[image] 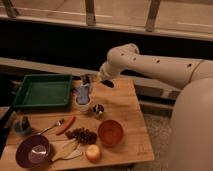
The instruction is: Place brush in purple bowl
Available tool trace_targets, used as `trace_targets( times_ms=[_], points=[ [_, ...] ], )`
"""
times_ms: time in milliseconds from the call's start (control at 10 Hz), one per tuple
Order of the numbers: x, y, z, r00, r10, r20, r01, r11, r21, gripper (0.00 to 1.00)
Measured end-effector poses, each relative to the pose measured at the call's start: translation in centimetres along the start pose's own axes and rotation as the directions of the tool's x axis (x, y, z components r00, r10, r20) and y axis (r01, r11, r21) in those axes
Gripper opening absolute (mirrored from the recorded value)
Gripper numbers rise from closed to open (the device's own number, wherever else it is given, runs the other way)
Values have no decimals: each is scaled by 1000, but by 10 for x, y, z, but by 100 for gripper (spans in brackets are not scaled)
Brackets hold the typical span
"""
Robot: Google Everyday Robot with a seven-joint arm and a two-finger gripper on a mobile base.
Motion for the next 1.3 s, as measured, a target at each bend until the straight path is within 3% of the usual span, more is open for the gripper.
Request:
trace_targets(
  times_ms=[400, 600, 800, 1000, 1200, 1300],
  points=[
    [-5, 47, -23, 993, -103, 50, 109, 985, -133, 12],
    [4, 69, -24, 987, -154, 44, 159, 972, -176, 12],
    [23, 100, -20, 977, -213, 5, 209, 953, -219, 12],
    [48, 133, -13, 954, -295, -50, 272, 925, -265, 12],
    [73, 164, -8, 911, -399, -106, 338, 867, -365, 12],
    [78, 168, -8, 902, -417, -113, 347, 856, -383, 12]
  ],
)
